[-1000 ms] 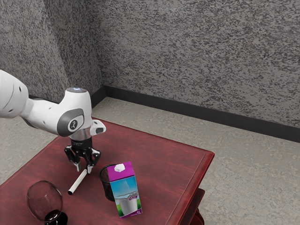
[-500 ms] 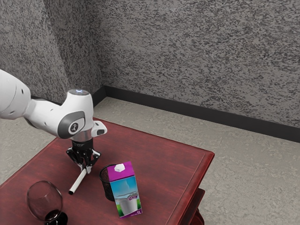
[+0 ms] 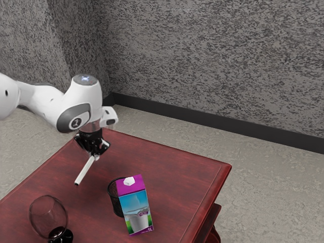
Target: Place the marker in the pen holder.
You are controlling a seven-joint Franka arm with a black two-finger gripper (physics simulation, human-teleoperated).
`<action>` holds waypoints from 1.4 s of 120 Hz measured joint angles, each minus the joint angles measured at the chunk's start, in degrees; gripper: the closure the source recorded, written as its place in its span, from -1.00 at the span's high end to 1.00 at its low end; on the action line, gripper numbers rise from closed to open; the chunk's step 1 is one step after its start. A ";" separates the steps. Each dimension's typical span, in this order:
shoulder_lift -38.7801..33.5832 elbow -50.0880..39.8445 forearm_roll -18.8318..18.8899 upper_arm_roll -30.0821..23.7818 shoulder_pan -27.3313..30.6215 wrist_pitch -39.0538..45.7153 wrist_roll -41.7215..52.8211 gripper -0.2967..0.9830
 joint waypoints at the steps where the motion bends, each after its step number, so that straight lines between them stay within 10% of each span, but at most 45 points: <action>1: -0.21 0.02 0.29 -0.10 -0.04 0.07 -0.04 -0.69; 71: -19.63 -7.59 17.02 -5.57 -9.34 8.94 -9.66 -0.69; 168: -27.62 -18.84 17.53 -12.45 -11.82 7.55 -34.58 -0.69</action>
